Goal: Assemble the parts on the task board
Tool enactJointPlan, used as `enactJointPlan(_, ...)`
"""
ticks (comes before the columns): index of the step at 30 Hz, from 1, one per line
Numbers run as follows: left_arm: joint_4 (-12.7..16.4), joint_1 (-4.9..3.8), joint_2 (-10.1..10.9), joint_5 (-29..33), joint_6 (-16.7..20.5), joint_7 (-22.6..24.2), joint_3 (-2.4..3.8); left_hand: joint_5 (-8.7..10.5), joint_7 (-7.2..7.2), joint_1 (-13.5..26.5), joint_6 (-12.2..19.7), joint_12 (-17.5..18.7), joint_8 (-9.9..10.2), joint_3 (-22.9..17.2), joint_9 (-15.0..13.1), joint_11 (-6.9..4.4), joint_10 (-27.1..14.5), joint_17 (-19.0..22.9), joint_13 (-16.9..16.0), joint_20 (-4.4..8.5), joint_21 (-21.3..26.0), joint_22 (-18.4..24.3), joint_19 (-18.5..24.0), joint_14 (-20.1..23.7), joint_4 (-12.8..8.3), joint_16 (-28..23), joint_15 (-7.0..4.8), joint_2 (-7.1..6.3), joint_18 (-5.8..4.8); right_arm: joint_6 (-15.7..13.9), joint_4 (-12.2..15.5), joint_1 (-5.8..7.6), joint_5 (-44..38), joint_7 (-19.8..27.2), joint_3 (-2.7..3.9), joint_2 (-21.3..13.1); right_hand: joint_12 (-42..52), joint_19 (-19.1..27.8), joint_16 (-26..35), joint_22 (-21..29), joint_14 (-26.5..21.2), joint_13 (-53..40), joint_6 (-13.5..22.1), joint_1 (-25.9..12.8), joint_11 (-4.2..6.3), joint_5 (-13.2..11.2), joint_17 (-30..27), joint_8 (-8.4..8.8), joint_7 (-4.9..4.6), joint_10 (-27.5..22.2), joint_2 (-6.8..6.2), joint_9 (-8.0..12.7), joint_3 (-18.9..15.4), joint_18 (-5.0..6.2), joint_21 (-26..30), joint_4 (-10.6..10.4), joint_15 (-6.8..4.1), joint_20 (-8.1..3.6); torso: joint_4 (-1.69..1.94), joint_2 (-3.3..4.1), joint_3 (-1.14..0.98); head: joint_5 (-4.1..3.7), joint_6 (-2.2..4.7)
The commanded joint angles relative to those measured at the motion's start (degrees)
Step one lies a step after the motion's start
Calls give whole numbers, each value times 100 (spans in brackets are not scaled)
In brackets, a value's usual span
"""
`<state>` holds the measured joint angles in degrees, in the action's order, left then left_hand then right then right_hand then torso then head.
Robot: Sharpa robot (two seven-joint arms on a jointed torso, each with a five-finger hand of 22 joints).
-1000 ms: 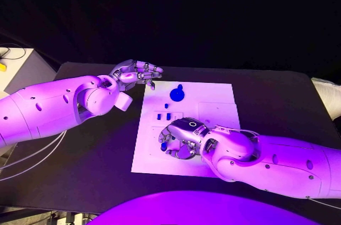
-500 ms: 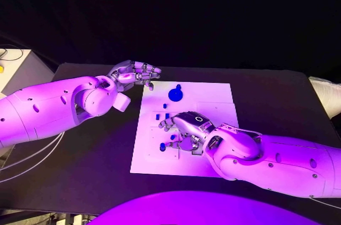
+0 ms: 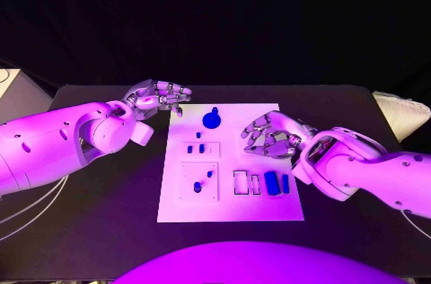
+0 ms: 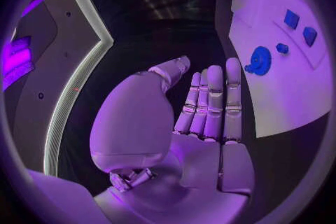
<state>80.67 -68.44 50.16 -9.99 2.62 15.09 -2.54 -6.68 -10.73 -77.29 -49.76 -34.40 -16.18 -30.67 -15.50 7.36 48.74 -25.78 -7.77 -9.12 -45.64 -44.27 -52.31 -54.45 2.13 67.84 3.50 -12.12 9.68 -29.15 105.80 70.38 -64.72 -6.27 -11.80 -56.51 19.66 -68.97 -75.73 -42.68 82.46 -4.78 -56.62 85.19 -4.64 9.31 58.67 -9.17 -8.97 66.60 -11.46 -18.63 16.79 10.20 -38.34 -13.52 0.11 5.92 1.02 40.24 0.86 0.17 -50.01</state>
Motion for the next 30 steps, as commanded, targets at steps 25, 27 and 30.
enactJointPlan(25,329,155,138,82,112,268,3,3,8,-23,43,-67,-52,47,6,2,17,6,-2,5,42,15,-67,-18,12,-16,5,46,85,587,505,-410,-753,-1487,-95,-1139,6391,-1203,-1278,-2505,662,-7718,-319,-1115,352,551,2704,-662,343,1824,70,-261,-1717,-470,-2512,-326,-286,-264,-56,-125,-3,-232,1)
enactJointPlan(27,331,157,140,83,112,266,3,3,8,-23,43,-67,-52,47,6,2,17,6,-2,5,42,15,-67,-18,12,-16,5,46,85,570,519,-452,-848,-1556,-98,-1100,6400,-1212,-1287,-2542,667,-7741,-318,-1146,355,555,2730,-677,346,1835,101,-264,-1835,-476,-2544,-328,-288,-266,-59,-122,-3,-231,1)
enactJointPlan(30,333,159,141,83,107,263,3,3,8,-23,43,-67,-52,47,6,2,17,6,-2,5,42,15,-67,-18,12,-16,5,46,85,554,515,-515,-950,-1636,-105,-1035,6393,-1206,-1290,-2546,668,-7748,-306,-1191,356,576,2739,-690,346,1834,135,-266,-1966,-473,-2535,-331,-288,-267,-56,-122,-2,-241,1)
